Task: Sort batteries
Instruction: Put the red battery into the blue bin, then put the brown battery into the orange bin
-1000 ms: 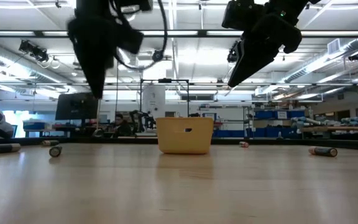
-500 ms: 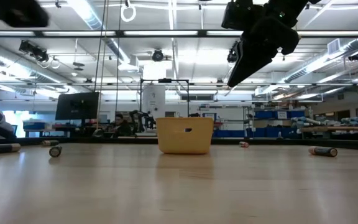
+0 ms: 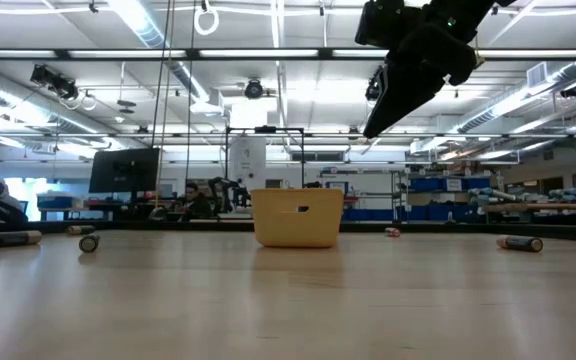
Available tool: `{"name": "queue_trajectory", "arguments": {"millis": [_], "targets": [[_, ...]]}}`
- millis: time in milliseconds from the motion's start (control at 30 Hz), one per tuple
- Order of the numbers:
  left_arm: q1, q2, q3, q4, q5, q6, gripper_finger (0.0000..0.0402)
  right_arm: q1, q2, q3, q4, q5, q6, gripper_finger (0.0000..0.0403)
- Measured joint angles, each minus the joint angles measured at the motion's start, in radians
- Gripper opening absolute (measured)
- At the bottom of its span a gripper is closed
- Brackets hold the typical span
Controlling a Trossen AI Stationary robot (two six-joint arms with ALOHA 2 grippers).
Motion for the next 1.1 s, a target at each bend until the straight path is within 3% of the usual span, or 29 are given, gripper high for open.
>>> {"name": "queue_trajectory", "arguments": {"millis": [167,467,700,833,1000,1100], "targets": [[-0.022,0.0,-0.089,0.119,0.032,-0.054,0.0045,0.0,0.0,0.0,-0.001,0.0,0.0,0.0049],[-0.022,0.0,-0.127,0.13,0.033,-0.058,0.0045,0.0,0.0,0.0,-0.009,0.0,0.0,0.005],[-0.022,0.0,-0.127,0.134,0.045,-0.05,0.0115,0.0,0.0,0.0,-0.009,0.0,0.0,0.0049],[-0.021,0.0,-0.127,0.135,0.059,-0.051,0.0128,0.0,0.0,0.0,-0.009,0.0,0.0,0.005],[-0.011,0.0,-0.095,0.098,0.098,-0.058,0.0117,0.0,0.0,0.0,-0.017,0.0,0.003,0.0048],[0.026,-0.013,-0.045,0.053,0.09,-0.02,0.0073,0.0,-0.006,0.0,-0.043,0.011,0.021,0.0048]]}}
